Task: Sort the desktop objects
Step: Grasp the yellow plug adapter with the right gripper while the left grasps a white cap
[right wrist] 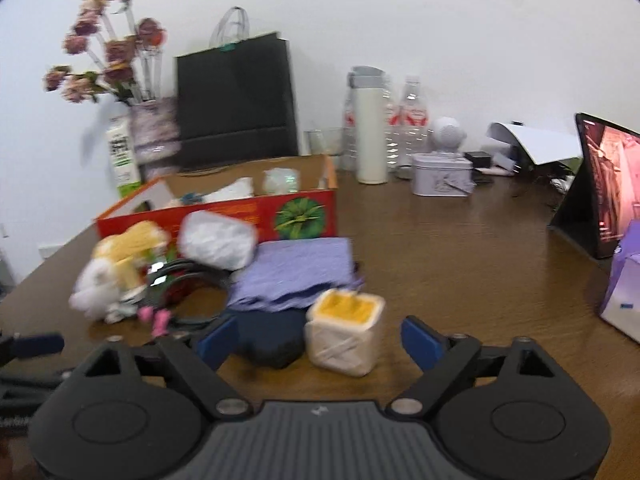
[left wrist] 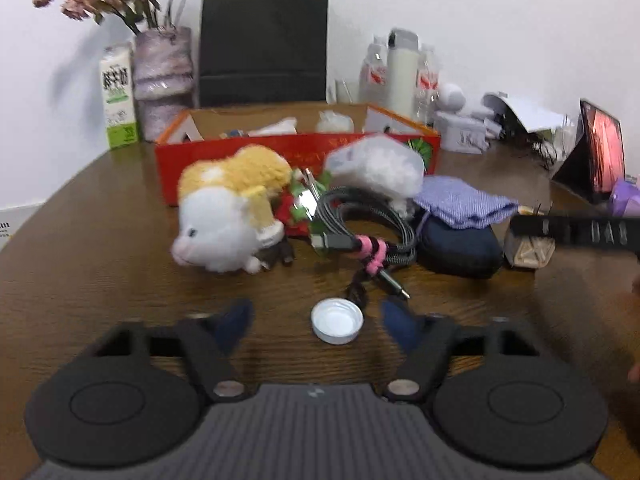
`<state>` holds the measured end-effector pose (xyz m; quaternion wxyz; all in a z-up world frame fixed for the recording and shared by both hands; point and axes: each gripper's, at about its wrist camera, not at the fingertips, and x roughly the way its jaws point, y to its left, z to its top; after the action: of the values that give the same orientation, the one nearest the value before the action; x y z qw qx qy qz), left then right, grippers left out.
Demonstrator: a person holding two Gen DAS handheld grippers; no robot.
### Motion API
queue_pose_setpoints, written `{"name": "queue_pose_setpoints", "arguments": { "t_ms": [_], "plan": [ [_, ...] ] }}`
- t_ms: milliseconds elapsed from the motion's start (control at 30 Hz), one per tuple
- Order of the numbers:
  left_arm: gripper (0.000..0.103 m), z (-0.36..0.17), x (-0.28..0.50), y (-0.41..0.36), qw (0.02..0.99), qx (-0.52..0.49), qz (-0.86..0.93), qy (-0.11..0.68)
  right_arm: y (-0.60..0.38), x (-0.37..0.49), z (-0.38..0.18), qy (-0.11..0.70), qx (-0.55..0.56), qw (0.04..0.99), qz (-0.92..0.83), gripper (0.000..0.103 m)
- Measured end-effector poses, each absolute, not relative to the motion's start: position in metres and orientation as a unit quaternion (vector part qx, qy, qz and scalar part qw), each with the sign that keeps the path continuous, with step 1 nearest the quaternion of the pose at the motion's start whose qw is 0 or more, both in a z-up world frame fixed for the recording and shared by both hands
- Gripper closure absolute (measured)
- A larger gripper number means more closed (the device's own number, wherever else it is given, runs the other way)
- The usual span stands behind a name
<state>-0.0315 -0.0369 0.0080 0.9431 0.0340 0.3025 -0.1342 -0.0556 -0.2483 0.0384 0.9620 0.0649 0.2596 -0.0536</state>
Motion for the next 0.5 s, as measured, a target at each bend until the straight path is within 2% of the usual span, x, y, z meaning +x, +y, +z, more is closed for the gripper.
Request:
{"name": "queue_pose_setpoints", "arguments": {
  "t_ms": [33,100,167,200,233,400,500],
  "plan": [
    [0.047,0.006,-0.028,-0.038,0.938,0.034,-0.137,0.316,-0.255,-0.05,0.039,0.261,0.074,0.961,-0.059,0.027],
    [0.049,0.005,-0.028,-0.037,0.938,0.023,-0.138,0.317,-0.265,-0.043,0.038,0.263,0.093,0.958,-0.061,0.031],
    [0.063,0.004,-0.029,-0.037,0.937,0.022,-0.142,0.317,-0.268,-0.036,0.035,0.269,0.095,0.956,-0.064,0.041],
    [0.068,0.004,-0.03,-0.039,0.938,0.032,-0.135,0.317,-0.268,-0.033,0.033,0.275,0.092,0.955,-0.063,0.053],
    [0.074,0.004,-0.03,-0.039,0.939,0.039,-0.129,0.315,-0.267,-0.029,0.03,0.285,0.091,0.953,-0.057,0.056],
    [0.074,0.006,-0.039,-0.036,0.939,0.033,-0.13,0.316,-0.26,-0.029,0.024,0.293,0.075,0.951,-0.06,0.059],
    [0.074,0.012,-0.05,-0.033,0.942,0.034,-0.124,0.311,-0.256,-0.042,0.028,0.29,0.072,0.953,-0.053,0.065]
  ]
}}
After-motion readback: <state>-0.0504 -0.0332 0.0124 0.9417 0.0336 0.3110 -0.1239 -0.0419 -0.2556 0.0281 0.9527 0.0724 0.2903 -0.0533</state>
